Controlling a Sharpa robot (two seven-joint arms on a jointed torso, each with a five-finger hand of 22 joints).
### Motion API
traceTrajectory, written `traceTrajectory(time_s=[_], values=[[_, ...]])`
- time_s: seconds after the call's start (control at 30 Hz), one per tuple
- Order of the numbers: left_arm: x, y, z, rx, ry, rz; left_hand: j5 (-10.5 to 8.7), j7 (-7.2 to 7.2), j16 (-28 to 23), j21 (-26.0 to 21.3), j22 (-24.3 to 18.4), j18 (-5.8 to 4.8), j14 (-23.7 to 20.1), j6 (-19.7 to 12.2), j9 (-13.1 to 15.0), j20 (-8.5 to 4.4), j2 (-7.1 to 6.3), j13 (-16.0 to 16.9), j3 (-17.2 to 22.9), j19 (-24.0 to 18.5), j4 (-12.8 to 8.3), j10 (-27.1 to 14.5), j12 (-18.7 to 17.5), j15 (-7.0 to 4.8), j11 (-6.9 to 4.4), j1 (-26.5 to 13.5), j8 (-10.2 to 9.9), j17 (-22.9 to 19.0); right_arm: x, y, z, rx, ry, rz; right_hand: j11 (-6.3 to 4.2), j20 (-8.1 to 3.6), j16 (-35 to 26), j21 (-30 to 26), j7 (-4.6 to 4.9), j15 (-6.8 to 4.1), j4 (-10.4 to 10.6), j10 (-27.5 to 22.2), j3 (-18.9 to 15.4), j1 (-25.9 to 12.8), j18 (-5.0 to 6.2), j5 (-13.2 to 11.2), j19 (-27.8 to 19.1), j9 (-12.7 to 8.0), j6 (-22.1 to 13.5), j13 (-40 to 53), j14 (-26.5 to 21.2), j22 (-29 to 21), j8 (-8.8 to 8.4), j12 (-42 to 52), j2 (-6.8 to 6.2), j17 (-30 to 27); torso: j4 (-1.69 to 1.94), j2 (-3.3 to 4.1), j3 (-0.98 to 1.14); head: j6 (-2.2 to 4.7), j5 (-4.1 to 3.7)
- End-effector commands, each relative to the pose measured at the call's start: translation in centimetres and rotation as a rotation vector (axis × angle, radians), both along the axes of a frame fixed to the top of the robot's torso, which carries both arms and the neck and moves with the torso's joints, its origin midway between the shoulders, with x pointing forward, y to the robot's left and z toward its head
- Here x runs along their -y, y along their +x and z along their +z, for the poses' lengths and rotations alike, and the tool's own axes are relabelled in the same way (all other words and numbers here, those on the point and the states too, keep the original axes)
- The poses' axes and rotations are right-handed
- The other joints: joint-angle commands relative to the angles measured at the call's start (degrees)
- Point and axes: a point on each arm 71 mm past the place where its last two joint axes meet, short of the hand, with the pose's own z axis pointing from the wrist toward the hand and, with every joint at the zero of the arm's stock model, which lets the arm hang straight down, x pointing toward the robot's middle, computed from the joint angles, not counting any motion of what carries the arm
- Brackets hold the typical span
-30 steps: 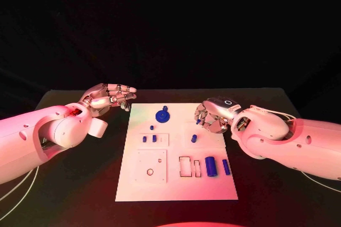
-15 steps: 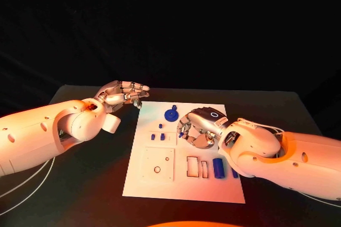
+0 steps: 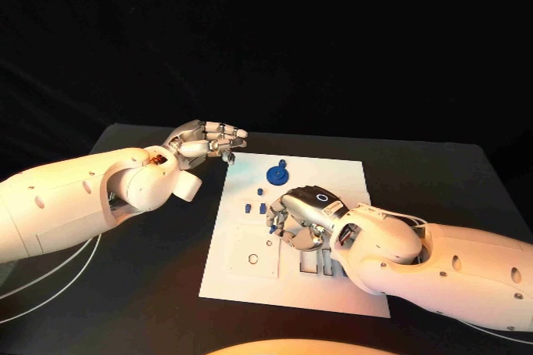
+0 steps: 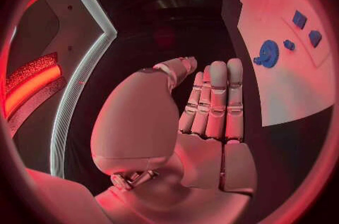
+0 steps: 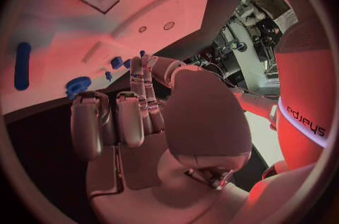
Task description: Assemble the parts on the task board
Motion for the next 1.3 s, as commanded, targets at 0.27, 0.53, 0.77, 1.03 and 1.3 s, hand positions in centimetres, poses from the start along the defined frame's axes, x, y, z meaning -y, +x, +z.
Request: traceTrajectory(time_s=[0.27, 0.53, 0.77, 1.03, 1.3], values=[[0.6, -0.1, 0.0, -0.003, 0.0, -0.02, 0.08, -0.06, -0.46, -0.37, -0.14, 0.82, -0.46, -0.51, -0.08, 0.43, 0.31, -0.08, -0.13, -0.07, -0.22, -0.56, 0.42, 0.05, 0.19, 0.21, -0.13, -0.14, -0.8, -0.5, -1.3, -0.028, -0.024, 0.03, 0.12, -0.27, -0.44, -0.32, 0.02, -0.4, -0.16, 0.47, 0.4, -0.3, -0.8, 0.34, 2.49, 1.2, 0.2, 0.07, 2.42, 12.12, 0.16, -0.39, 0.13, -0.25, -0.09, 0.08, 0.12, -0.85, 1.22], [0.7, -0.1, 0.0, -0.004, 0.001, -0.024, 0.08, -0.06, -0.46, -0.37, -0.14, 0.82, -0.46, -0.51, -0.08, 0.43, 0.31, -0.08, -0.13, -0.07, -0.22, -0.56, 0.42, 0.05, 0.19, 0.21, -0.13, -0.14, -0.8, -0.5, -1.6, -0.034, -0.032, 0.028, 0.16, -0.27, -0.45, -0.36, 0.05, -0.39, -0.17, 0.47, 0.39, -0.45, -0.8, 0.32, 2.47, 1.25, 0.12, 0.07, 2.42, 12.11, 0.17, -0.47, 0.12, -0.28, -0.17, 0.07, 0.11, -0.98, 1.36], [0.8, -0.1, 0.0, -0.005, 0.0, -0.027, 0.08, -0.06, -0.46, -0.37, -0.14, 0.82, -0.46, -0.51, -0.08, 0.43, 0.31, -0.08, -0.13, -0.07, -0.22, -0.56, 0.42, 0.05, 0.19, 0.21, -0.13, -0.14, -0.9, -0.5, -1.8, -0.035, -0.033, 0.026, 0.19, -0.26, -0.57, -0.42, 0.06, -0.36, -0.18, 0.46, 0.36, -0.7, -0.79, 0.29, 2.46, 1.34, 0.0, 0.05, 2.37, 12.1, 0.17, -0.61, 0.08, -0.51, -0.09, 0.07, 0.13, -1.19, 1.46], [0.8, -0.1, 0.0, -0.006, 0.001, -0.029, 0.08, -0.06, -0.46, -0.37, -0.14, 0.82, -0.46, -0.51, -0.08, 0.43, 0.31, -0.08, -0.13, -0.07, -0.22, -0.56, 0.42, 0.05, 0.19, 0.21, -0.13, -0.14, -1.0, -0.6, -2.4, -0.045, -0.039, 0.025, 0.19, -0.26, -0.57, -0.42, 0.06, -0.36, -0.18, 0.46, 0.36, -0.7, -0.79, 0.29, 2.46, 1.34, 0.0, 0.05, 2.37, 12.1, 0.17, -0.61, 0.08, -0.51, -0.1, 0.11, 0.13, -1.27, 1.57], [0.8, -0.1, 0.0, -0.006, 0.003, -0.029, 0.09, -0.05, -0.54, -0.49, -0.22, 0.82, -0.57, -0.58, -0.08, 0.48, 0.34, -0.08, -0.2, -0.15, -0.19, -0.7, 0.58, 0.09, 0.21, 0.17, -0.08, -0.22, -0.9, -0.5, -2.7, -0.045, -0.045, 0.018, 0.19, -0.26, -0.65, -0.48, 0.07, -0.35, -0.22, 0.45, 0.36, -0.8, -0.77, 0.29, 2.43, 1.38, -0.08, 0.04, 2.34, 12.08, 0.16, -0.68, 0.06, -0.67, -0.11, 0.08, 0.11, -1.32, 1.59]])
